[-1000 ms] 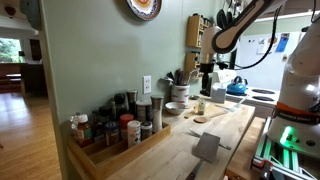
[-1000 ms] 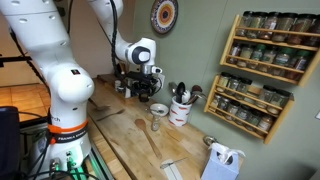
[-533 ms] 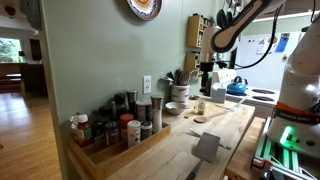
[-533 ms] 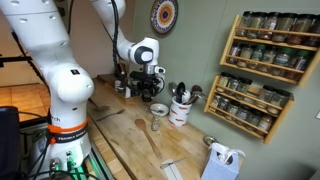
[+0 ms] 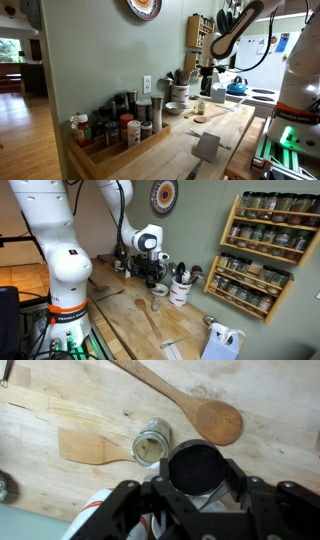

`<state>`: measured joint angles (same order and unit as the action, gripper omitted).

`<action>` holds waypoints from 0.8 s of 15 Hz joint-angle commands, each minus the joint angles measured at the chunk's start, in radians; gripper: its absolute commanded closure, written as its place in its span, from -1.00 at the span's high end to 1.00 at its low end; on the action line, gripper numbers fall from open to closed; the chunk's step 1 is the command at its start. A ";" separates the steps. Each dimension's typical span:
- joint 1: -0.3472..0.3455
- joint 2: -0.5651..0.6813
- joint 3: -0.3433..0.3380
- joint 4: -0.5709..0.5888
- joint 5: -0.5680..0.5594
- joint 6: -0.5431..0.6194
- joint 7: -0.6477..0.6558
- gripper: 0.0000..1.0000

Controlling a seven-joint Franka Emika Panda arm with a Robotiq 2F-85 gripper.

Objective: Pick up the black spice bottle lid and put it on the clear spice bottle

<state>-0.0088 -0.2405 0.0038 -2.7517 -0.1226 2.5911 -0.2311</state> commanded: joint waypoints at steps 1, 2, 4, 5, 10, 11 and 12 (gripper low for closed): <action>-0.028 0.068 -0.006 0.001 -0.058 0.064 0.054 -0.39; -0.034 0.082 -0.007 0.001 -0.070 0.074 0.063 -0.39; -0.046 0.111 -0.009 0.007 -0.092 0.095 0.083 -0.39; -0.049 0.123 -0.010 0.012 -0.101 0.097 0.090 -0.39; -0.050 0.168 -0.018 0.033 -0.104 0.124 0.105 -0.39; -0.052 0.174 -0.020 0.038 -0.109 0.132 0.112 -0.39; -0.055 0.179 -0.022 0.043 -0.113 0.139 0.119 -0.39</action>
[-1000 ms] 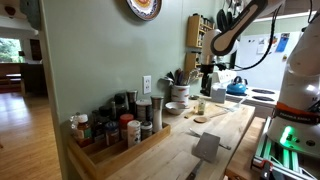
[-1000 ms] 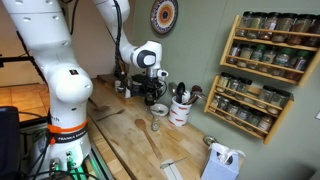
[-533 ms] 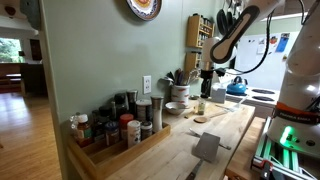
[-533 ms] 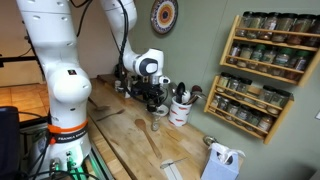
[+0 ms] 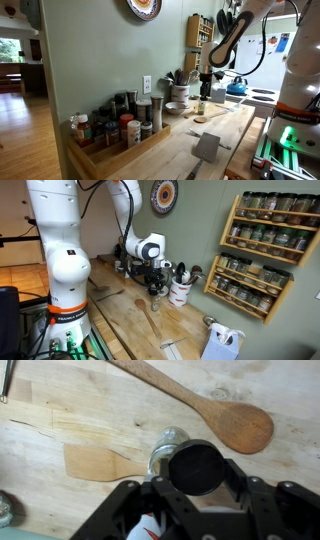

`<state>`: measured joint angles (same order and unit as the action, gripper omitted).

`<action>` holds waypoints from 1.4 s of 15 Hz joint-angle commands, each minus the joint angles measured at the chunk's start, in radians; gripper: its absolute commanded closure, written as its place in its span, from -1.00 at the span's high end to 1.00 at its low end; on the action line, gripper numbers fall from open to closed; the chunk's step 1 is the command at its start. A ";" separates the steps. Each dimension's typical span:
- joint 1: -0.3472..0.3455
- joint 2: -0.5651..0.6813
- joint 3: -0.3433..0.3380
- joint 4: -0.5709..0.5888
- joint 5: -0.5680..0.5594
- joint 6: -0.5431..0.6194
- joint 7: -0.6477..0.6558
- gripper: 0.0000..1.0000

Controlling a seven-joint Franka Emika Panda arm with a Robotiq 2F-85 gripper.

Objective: Pick up the black spice bottle lid and put it on the clear spice bottle

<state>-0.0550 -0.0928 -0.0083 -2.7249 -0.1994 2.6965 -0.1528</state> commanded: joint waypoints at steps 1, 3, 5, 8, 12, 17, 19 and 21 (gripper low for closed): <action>-0.010 0.038 -0.013 0.020 -0.038 0.041 0.047 -0.39; -0.015 0.051 -0.020 0.028 -0.043 0.054 0.056 -0.39; -0.018 0.062 -0.026 0.034 -0.046 0.058 0.059 -0.39; -0.021 0.076 -0.036 0.040 -0.042 0.061 0.058 -0.39; -0.016 0.092 -0.041 0.043 -0.033 0.072 0.052 -0.39; -0.014 0.104 -0.043 0.044 -0.024 0.087 0.048 -0.39; -0.014 0.110 -0.043 0.047 -0.022 0.090 0.047 -0.39; -0.014 0.114 -0.044 0.047 -0.023 0.091 0.048 -0.39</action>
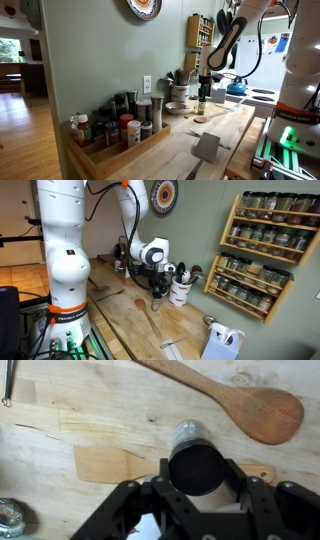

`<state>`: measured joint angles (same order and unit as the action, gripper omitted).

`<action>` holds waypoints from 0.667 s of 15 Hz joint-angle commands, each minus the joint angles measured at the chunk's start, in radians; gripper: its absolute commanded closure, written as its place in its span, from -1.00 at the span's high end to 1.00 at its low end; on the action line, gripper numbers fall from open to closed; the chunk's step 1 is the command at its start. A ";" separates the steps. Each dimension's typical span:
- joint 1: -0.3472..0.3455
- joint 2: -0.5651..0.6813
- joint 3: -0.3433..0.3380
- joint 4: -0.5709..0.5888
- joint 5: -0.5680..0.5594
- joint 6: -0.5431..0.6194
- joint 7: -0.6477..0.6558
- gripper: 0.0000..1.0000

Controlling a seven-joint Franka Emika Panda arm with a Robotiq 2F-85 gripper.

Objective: Pick up the black spice bottle lid and put it on the clear spice bottle

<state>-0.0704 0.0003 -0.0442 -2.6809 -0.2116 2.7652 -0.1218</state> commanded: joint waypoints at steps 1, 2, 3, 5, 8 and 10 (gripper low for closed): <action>0.001 0.023 -0.009 0.004 -0.014 0.022 0.019 -0.39; 0.001 0.024 -0.009 0.004 -0.010 0.022 0.015 -0.39; 0.001 0.025 -0.010 0.005 -0.008 0.023 0.013 -0.39; 0.003 0.027 -0.009 0.005 0.010 0.023 -0.003 -0.39; 0.003 0.025 -0.008 0.004 0.016 0.022 -0.006 0.76; 0.003 0.016 -0.008 0.000 0.027 0.019 -0.014 0.99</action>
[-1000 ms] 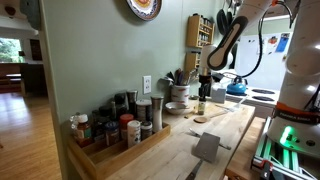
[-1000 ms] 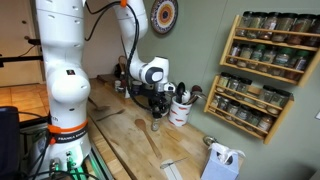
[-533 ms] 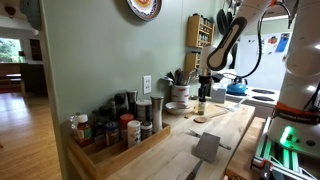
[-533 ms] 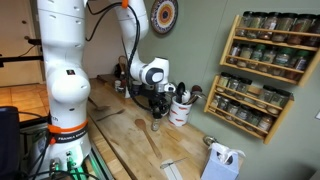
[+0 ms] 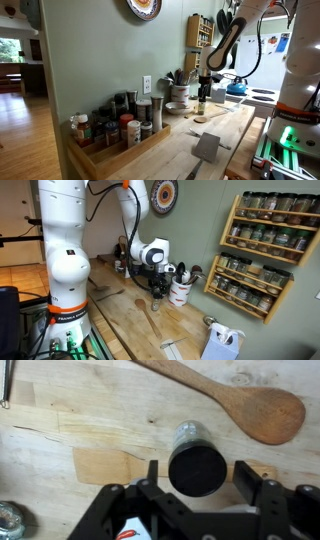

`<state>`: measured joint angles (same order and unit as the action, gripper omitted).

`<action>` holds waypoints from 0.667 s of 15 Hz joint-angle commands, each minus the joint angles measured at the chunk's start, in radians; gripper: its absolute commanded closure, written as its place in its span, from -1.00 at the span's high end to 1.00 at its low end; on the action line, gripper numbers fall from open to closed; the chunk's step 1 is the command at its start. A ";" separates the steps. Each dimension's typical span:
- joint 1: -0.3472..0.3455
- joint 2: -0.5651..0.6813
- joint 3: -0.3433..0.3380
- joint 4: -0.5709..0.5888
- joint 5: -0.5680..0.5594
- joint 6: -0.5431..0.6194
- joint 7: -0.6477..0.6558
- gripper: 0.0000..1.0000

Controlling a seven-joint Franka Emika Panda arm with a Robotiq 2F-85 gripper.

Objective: Pick up the black spice bottle lid and put it on the clear spice bottle

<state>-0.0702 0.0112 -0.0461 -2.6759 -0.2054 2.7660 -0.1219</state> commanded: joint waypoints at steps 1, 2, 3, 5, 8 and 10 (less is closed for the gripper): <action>0.003 0.000 -0.005 -0.008 0.033 0.018 -0.025 1.00; 0.003 -0.013 -0.004 -0.013 0.054 0.015 -0.041 1.00; 0.004 -0.024 -0.002 -0.018 0.081 0.013 -0.063 1.00; 0.005 -0.065 -0.003 -0.030 0.154 -0.014 -0.119 1.00; 0.007 -0.145 -0.017 -0.044 0.267 -0.083 -0.203 1.00; 0.008 -0.213 -0.038 -0.051 0.314 -0.167 -0.225 1.00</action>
<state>-0.0687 -0.0746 -0.0529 -2.6826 0.0360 2.7051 -0.2935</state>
